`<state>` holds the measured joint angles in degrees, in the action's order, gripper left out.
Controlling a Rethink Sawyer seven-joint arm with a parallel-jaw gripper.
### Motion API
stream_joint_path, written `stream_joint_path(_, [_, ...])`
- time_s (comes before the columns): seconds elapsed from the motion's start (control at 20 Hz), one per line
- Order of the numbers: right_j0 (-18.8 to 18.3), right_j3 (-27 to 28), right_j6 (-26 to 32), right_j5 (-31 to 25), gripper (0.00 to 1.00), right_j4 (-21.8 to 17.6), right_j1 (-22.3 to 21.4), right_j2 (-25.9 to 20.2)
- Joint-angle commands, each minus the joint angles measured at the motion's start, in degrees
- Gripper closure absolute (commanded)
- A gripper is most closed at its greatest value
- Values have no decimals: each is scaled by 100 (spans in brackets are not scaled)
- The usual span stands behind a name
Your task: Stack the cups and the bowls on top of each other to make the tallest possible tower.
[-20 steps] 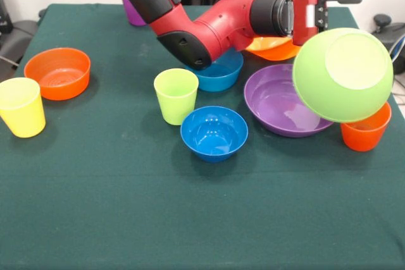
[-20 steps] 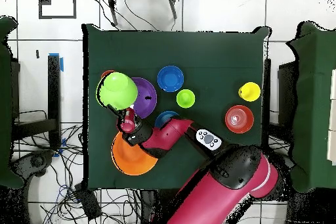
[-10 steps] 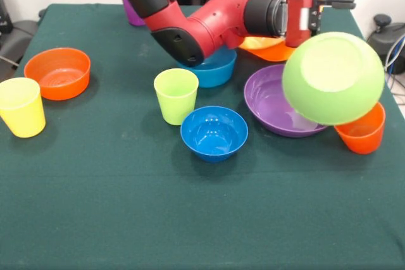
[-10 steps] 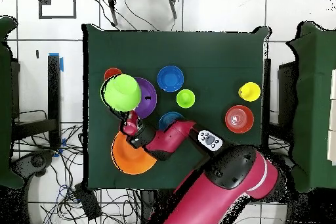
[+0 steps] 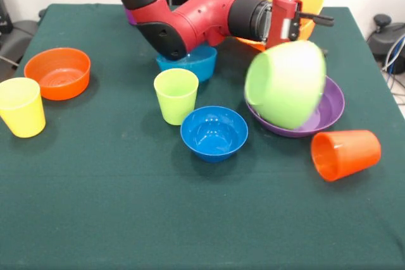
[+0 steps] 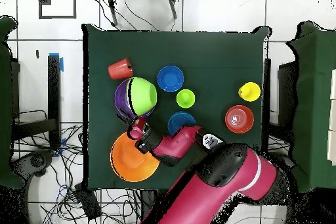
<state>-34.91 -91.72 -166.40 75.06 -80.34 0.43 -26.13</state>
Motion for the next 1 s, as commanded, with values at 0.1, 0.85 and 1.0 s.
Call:
stream_joint_path(0.1, [350,985,-624,-1304,0,110,537,685])
stream_joint_path(0.85, [594,716,16,-1284,0,1227,567,1084])
stream_joint_path(1.0, [666,488,80,-1289,0,1528,371,1179])
